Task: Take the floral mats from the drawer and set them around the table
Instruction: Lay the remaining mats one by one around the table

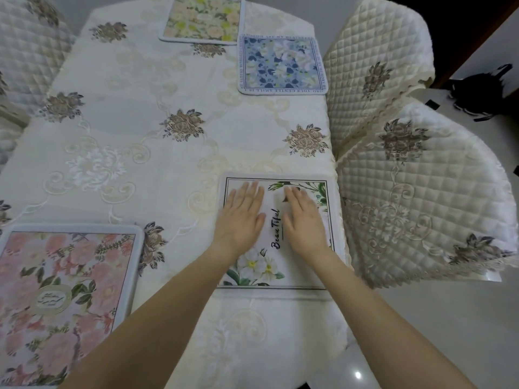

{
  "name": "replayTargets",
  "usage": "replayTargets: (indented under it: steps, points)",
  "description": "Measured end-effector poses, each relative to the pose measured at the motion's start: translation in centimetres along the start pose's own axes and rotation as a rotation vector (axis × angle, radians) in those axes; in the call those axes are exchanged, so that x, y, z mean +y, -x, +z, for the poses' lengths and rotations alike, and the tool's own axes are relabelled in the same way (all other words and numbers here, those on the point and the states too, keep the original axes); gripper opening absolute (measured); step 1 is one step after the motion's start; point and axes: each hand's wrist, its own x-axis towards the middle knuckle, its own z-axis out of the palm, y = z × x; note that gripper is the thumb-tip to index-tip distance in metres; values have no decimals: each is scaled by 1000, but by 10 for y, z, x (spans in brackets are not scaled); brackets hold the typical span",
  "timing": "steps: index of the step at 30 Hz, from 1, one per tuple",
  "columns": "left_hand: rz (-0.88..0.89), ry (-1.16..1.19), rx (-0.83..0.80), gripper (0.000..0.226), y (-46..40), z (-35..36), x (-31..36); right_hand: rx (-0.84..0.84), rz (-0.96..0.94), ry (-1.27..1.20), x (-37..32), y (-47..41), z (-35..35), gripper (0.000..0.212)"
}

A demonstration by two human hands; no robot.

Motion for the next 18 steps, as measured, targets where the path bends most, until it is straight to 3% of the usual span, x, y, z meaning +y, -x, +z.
replayTargets:
  steps: [5,9,18]
  points:
    - [2,-60,-18,74,-44,32,3,-2,-1,64,-4,-49,39,57]
    - [63,9,69,63,-42,47,-21,-31,-96,182,30,-43,46,57]
    - [-11,44,114,64,-21,45,-67,-9,83,249,83,-28,17,64]
